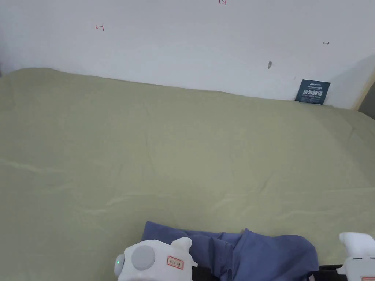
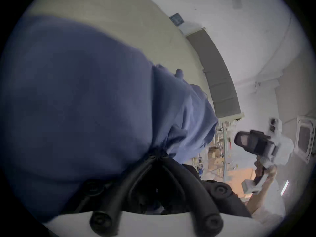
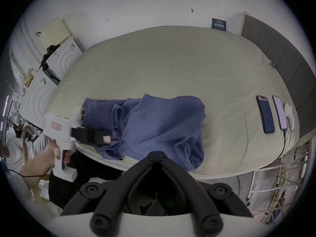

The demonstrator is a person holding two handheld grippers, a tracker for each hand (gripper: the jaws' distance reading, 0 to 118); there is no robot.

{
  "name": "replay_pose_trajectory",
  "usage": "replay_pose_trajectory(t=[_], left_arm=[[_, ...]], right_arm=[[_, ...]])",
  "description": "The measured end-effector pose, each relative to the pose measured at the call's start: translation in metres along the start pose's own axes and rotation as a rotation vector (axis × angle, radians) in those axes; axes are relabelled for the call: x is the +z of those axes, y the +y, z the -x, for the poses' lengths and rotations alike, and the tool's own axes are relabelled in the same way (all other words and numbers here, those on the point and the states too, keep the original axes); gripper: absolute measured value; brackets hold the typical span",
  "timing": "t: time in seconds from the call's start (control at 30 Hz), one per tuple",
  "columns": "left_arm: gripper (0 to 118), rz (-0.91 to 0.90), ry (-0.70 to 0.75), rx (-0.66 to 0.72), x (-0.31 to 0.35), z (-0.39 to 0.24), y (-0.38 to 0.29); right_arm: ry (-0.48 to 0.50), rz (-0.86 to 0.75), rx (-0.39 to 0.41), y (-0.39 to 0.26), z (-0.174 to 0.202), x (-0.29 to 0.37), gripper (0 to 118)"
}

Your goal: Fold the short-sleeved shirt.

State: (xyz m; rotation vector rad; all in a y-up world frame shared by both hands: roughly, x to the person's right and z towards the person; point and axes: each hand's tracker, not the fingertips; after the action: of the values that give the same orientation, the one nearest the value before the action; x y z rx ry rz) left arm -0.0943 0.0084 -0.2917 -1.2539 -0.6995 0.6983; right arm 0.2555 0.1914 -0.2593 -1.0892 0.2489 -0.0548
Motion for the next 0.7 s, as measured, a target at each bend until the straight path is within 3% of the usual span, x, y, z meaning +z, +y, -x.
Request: replay_pose_trajectory(t=[0.23,0.37,0.4,0.5,0.53,0.7], left_arm=[[0,-0.032,-0.035,0.048,0.022,-0.001,0.001],[2,-0.131,-0.101,0.011,0.08,0.006,0.011],[10,-0.157,-0.106,0.01,0.099,0.012,0.015],[81,-0.227,-0.028,0.019,0.149,0.035,0.018],[100,-0.244,0.005,0.03,0.161,0.041,0.016],[101,-0.258,-0.056,0.089,0.183,0.071,0.006]], right_arm=[[-0.013,0.024,0.005,-0.003,-0.001,-0.006,0],[-0.014,0.031,0.009,0.0,-0.002,-0.007,0],[-0.015,0.032,0.009,0.001,-0.003,-0.008,0],[-0.017,0.037,0.014,0.005,-0.002,-0.012,0],[-0.016,0.04,0.016,0.005,-0.002,-0.014,0],[-0.008,0.058,0.021,0.008,0.002,-0.023,0]])
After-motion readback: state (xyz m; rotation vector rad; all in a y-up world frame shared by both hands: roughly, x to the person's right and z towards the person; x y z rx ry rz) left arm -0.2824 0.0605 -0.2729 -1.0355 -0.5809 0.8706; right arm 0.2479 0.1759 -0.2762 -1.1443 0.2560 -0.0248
